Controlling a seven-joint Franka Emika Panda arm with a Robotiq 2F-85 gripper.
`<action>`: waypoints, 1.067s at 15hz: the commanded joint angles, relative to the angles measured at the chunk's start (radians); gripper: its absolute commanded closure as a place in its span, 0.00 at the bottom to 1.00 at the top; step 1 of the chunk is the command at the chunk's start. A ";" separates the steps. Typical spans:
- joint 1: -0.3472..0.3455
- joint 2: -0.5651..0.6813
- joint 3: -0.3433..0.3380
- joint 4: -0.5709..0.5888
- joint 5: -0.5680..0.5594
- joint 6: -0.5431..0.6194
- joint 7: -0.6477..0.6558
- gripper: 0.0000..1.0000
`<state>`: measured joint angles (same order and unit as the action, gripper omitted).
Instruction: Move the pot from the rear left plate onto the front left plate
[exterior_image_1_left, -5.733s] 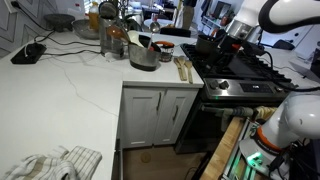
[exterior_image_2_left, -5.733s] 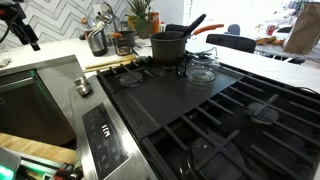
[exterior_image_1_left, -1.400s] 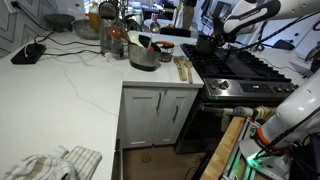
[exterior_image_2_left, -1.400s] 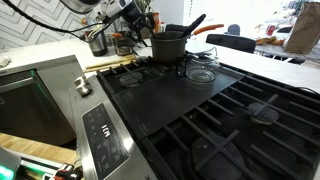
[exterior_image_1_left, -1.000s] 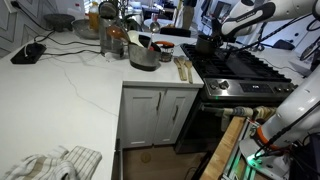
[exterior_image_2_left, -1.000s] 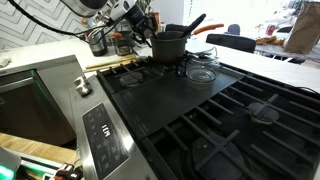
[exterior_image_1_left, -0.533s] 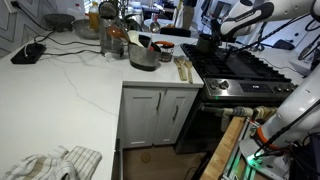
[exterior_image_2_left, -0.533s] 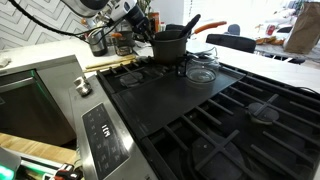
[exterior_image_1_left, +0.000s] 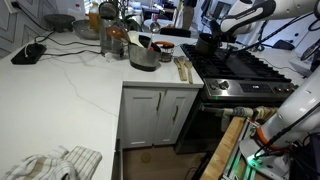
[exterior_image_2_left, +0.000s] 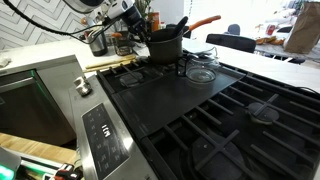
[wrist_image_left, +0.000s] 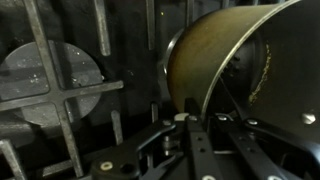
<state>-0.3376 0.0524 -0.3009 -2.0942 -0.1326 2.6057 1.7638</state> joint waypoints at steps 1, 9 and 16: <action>0.018 -0.053 -0.010 -0.025 0.008 -0.091 -0.025 0.99; 0.012 -0.107 -0.008 -0.034 -0.001 -0.202 -0.026 0.99; 0.010 -0.148 -0.002 -0.037 0.003 -0.310 -0.069 0.99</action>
<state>-0.3266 -0.0481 -0.3020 -2.1063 -0.1337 2.3268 1.7275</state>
